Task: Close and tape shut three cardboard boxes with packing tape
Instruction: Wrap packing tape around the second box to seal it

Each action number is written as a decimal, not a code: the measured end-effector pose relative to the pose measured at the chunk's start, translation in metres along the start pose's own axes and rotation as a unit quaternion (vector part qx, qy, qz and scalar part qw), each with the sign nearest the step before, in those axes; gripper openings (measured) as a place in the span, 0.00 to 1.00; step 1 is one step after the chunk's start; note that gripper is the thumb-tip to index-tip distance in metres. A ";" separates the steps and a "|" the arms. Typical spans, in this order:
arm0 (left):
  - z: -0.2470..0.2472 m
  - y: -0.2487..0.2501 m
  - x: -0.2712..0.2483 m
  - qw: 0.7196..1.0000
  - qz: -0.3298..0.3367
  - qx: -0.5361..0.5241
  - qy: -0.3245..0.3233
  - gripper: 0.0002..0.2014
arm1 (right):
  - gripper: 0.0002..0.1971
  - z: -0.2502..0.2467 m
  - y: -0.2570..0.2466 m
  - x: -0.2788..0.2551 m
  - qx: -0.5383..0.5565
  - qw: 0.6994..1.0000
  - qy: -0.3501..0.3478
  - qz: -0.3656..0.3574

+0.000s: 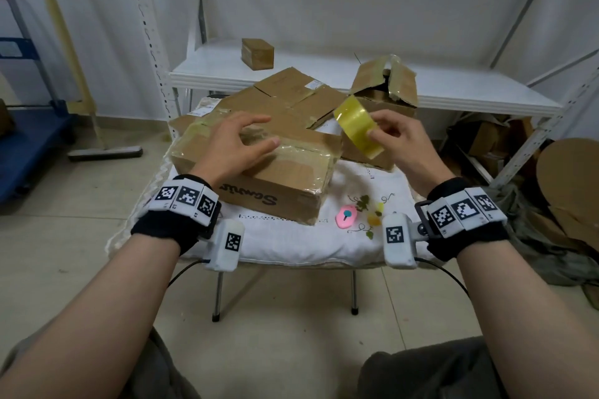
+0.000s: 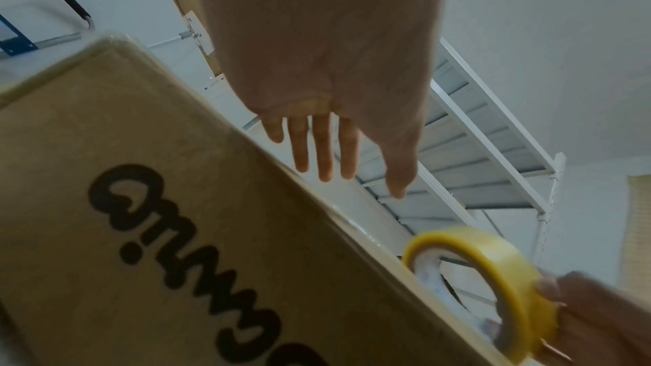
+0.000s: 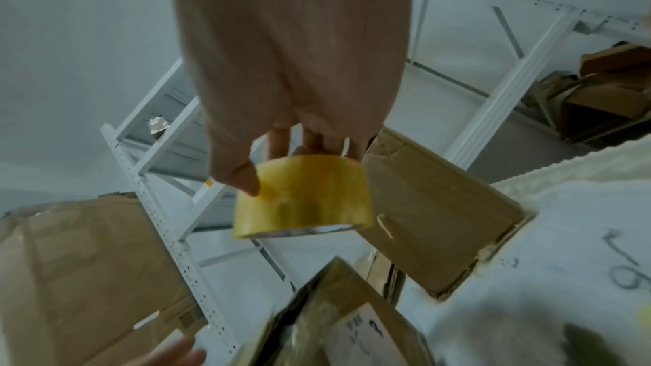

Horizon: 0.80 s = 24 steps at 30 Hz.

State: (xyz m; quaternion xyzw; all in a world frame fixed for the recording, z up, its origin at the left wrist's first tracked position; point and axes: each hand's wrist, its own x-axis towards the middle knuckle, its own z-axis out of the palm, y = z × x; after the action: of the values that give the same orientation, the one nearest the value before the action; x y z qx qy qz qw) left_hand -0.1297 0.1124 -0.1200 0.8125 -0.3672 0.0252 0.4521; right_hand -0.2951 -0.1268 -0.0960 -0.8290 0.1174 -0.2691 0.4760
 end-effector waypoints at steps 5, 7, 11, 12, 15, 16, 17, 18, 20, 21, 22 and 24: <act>0.010 0.008 0.002 0.993 0.023 -0.114 -0.014 0.48 | 0.16 0.024 -0.010 -0.001 -0.006 0.993 -0.103 -0.058; 0.011 0.009 0.004 0.991 0.028 -0.128 -0.015 0.53 | 0.17 0.032 -0.015 -0.001 -0.031 0.990 -0.112 -0.077; 0.011 0.009 0.003 0.992 0.050 -0.113 -0.014 0.52 | 0.18 0.040 -0.019 0.000 -0.041 0.986 -0.130 -0.095; 0.011 0.008 0.003 0.992 0.053 -0.110 -0.011 0.51 | 0.18 0.041 -0.019 0.000 -0.041 0.985 -0.134 -0.097; 0.010 0.010 0.000 0.993 0.058 -0.103 0.012 0.45 | 0.19 0.044 -0.017 0.002 -0.041 0.985 -0.132 -0.101; 0.010 0.011 -0.001 0.993 0.059 -0.095 0.026 0.43 | 0.19 0.045 -0.016 0.002 -0.040 0.986 -0.129 -0.102; 0.011 0.012 -0.002 0.994 0.062 -0.086 0.039 0.41 | 0.18 0.046 -0.015 0.003 -0.040 0.986 -0.126 -0.102; 0.011 0.014 -0.003 0.994 0.066 -0.077 0.051 0.39 | 0.18 0.046 -0.015 0.003 -0.038 0.986 -0.123 -0.101; 0.014 0.018 -0.006 0.992 0.075 -0.062 0.075 0.36 | 0.18 0.047 -0.014 0.004 -0.038 0.987 -0.115 -0.101; 0.015 0.019 -0.007 0.991 0.080 -0.058 0.087 0.34 | 0.18 0.048 -0.013 0.004 -0.039 0.988 -0.110 -0.102; 0.017 0.021 -0.008 0.990 0.085 -0.055 0.099 0.32 | 0.19 0.048 -0.013 0.005 -0.040 0.988 -0.104 -0.103; 0.021 0.024 -0.011 0.987 0.091 -0.047 0.121 0.29 | 0.19 0.050 -0.012 0.006 -0.040 0.989 -0.093 -0.104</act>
State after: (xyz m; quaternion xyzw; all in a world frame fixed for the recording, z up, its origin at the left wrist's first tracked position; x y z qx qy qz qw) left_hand -0.1588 0.0948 -0.1192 0.7446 -0.3824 0.1473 0.5269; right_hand -0.2631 -0.0868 -0.1042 -0.8764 -0.0039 -0.2336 0.4211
